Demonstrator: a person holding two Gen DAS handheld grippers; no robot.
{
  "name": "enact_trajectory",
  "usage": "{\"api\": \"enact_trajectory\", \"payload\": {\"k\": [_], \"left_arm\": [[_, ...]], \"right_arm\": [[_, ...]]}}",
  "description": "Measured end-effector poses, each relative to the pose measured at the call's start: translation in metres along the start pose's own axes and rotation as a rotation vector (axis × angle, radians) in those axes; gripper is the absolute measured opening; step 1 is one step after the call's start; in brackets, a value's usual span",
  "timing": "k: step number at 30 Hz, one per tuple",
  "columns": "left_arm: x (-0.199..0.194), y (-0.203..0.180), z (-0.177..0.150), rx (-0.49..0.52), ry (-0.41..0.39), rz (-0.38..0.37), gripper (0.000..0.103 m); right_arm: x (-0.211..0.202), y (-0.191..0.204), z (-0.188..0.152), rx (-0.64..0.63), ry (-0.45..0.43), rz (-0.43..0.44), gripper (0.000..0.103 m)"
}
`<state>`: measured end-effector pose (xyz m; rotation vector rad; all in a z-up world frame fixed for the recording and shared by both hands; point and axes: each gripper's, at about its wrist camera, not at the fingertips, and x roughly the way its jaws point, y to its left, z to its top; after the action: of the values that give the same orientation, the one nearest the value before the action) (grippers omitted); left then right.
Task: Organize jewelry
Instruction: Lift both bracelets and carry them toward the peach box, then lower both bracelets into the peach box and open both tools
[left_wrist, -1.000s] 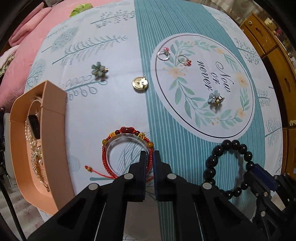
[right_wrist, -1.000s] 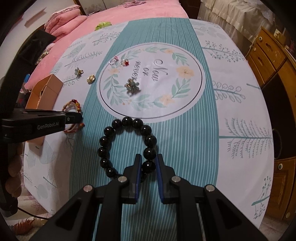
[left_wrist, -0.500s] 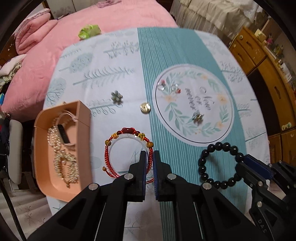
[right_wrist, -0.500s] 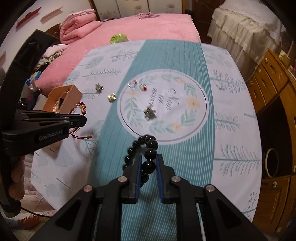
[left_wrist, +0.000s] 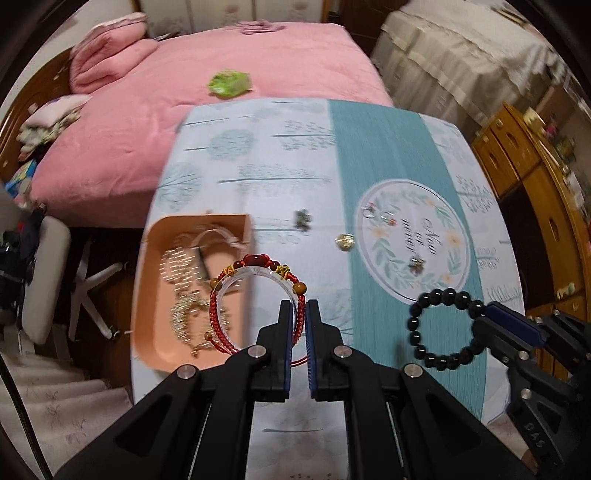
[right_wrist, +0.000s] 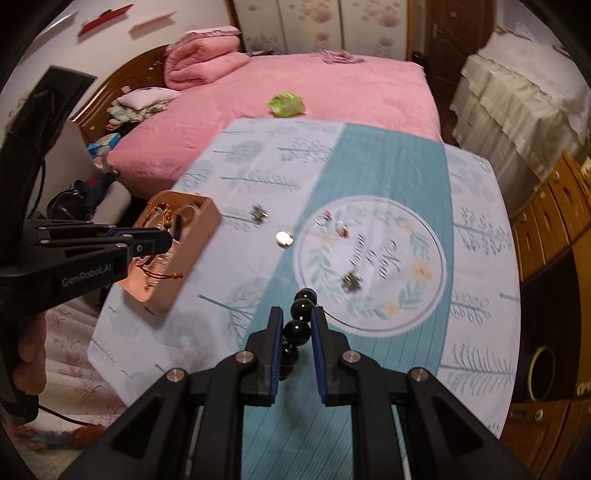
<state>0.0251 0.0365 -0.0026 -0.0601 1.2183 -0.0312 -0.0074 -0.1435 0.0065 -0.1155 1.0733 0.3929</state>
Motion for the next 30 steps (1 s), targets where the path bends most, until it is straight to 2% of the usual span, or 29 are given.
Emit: {"api": "enact_trajectory", "payload": {"k": [7, 17, 23, 30], "left_arm": [[-0.012, 0.056, -0.013, -0.133, -0.009, 0.025, 0.004], [-0.020, 0.126, -0.039, -0.282, -0.040, 0.023, 0.004], [-0.019, 0.151, -0.047, -0.307, -0.049, 0.056, 0.004], [-0.012, 0.162, -0.048, -0.287, -0.051, 0.059, 0.004]], "right_arm": [[-0.014, 0.034, 0.023, -0.086, -0.046, 0.075, 0.015], [0.002, 0.099, 0.055, -0.199, -0.015, 0.214, 0.015], [0.027, 0.141, 0.070, -0.268, 0.021, 0.277, 0.015], [0.063, 0.173, 0.075, -0.308, 0.077, 0.321, 0.015]]}}
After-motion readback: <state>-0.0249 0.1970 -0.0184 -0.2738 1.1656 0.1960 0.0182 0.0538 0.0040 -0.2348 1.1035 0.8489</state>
